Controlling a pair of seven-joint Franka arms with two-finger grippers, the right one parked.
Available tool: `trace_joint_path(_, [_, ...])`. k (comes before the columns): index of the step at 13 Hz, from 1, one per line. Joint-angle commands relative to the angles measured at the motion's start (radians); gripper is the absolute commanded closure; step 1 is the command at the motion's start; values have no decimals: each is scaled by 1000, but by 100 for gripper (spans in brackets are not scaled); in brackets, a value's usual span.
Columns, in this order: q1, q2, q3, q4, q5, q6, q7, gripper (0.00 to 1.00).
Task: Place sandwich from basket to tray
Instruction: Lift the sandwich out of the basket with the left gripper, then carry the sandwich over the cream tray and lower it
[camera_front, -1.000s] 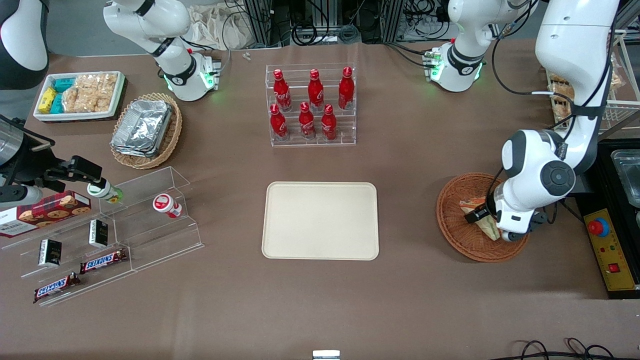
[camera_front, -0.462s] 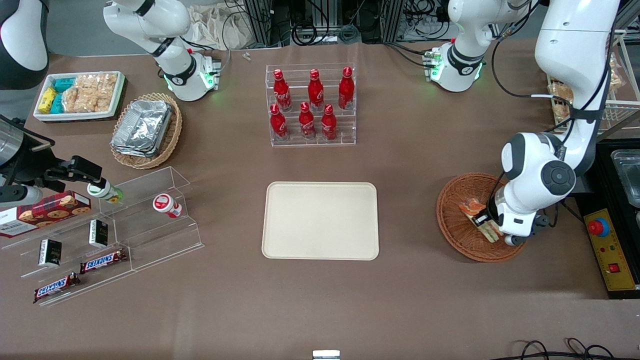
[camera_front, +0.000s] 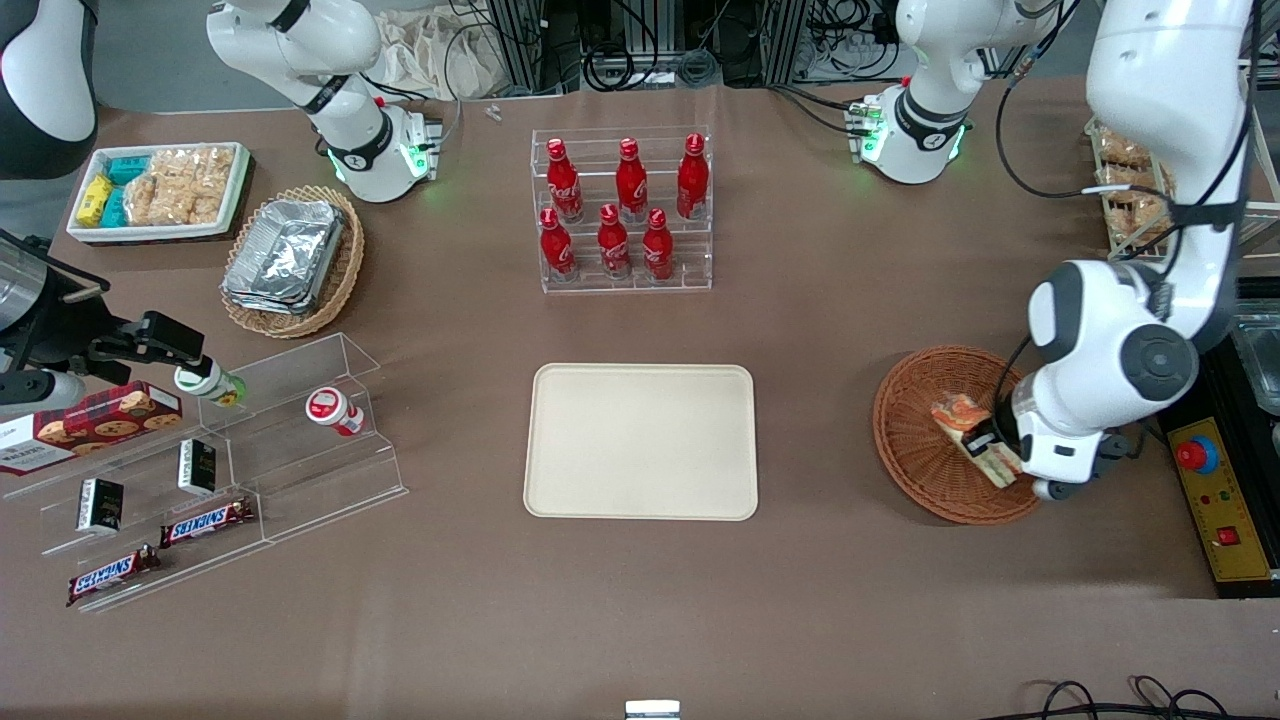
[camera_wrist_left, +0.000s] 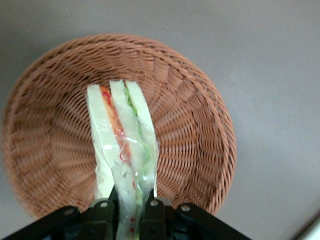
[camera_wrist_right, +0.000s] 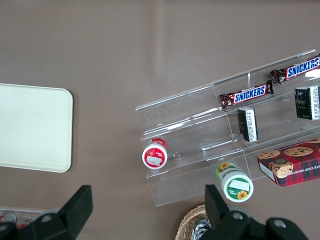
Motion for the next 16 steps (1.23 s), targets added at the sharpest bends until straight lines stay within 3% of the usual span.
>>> trace_joint_path(1, [-11, -33, -12, 177, 15, -208, 12, 100])
trace_joint_path(4, [-12, -21, -103, 392, 12, -389, 121, 100])
trace_joint_path(7, [-15, 18, -179, 446, 14, -393, 437, 100])
trace_joint_path(12, [-18, 182, -298, 488, 14, -244, 444, 98])
trace_joint_path(16, [-116, 326, -310, 491, 17, -86, 372, 98])
